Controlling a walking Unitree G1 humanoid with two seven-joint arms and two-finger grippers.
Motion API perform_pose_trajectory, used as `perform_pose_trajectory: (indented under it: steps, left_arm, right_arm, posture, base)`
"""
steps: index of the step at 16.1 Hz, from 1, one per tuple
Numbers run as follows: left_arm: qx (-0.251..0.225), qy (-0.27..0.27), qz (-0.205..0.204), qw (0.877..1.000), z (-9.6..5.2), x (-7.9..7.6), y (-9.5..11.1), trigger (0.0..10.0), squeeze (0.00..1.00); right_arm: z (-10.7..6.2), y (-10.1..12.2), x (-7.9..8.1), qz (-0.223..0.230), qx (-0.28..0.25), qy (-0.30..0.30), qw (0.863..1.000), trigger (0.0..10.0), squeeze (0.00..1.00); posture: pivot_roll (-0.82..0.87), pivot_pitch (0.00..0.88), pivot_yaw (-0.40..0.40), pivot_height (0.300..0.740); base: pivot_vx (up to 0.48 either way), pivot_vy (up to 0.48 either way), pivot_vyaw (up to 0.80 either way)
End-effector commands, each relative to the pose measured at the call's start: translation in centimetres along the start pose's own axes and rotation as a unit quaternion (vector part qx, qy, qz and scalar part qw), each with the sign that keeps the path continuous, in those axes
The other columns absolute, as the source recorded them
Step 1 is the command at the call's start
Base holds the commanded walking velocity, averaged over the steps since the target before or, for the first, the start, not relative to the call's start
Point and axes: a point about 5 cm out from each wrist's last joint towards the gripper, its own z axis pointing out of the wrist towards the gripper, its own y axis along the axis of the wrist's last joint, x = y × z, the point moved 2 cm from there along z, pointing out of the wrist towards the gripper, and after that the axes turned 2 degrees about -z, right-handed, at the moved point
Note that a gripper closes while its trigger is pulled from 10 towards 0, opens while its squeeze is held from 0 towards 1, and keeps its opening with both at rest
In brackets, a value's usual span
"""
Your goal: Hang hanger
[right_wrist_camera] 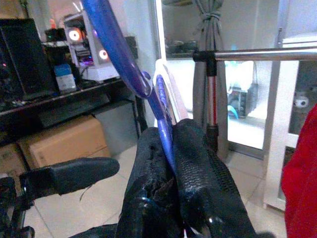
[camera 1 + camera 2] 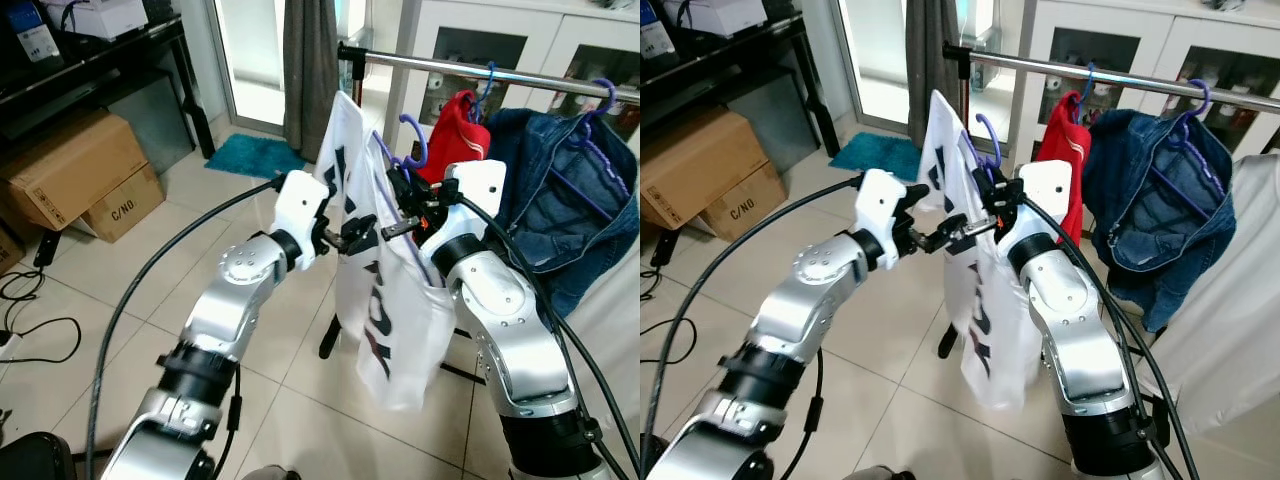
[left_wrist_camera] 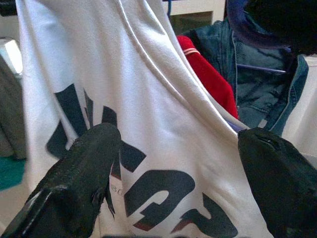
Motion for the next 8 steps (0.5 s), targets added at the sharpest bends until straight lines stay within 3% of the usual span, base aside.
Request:
perform_pose_trajectory:
  steps: [1,6,7,8]
  left_arm:
    - [-0.001,-0.003,0.005,1.0,0.4,0.0,0.1,10.0,0.0]
    - [-0.02,0.004,0.016,1.0,1.6,0.5,1.1,10.0,0.0]
    - [-0.048,-0.014,0.022,0.999,1.9,0.2,2.0,3.6,0.0]
    - [-0.048,-0.014,0.022,0.999,1.9,0.2,2.0,3.6,0.0]
  right_arm:
    - [0.1,1.5,0.1,-0.011,-0.029,-0.001,1.0,0.0,0.0]
    - [0.0,2.0,0.4,-0.022,-0.043,0.007,0.999,0.0,0.0]
    - [-0.1,2.1,0.4,-0.021,-0.044,0.008,0.999,0.0,0.0]
    - [-0.1,2.1,0.4,-0.021,-0.044,0.008,0.999,0.0,0.0]
  posture:
    - [-0.06,0.008,0.058,0.74]
    - [-0.07,0.009,0.063,0.74]
    - [-0.07,0.003,0.07,0.74]
    - [-0.07,0.003,0.07,0.74]
  base:
    - [0.0,0.0,0.0]
    - [0.0,0.0,0.0]
    - [0.0,0.0,0.0]
    - [0.0,0.0,0.0]
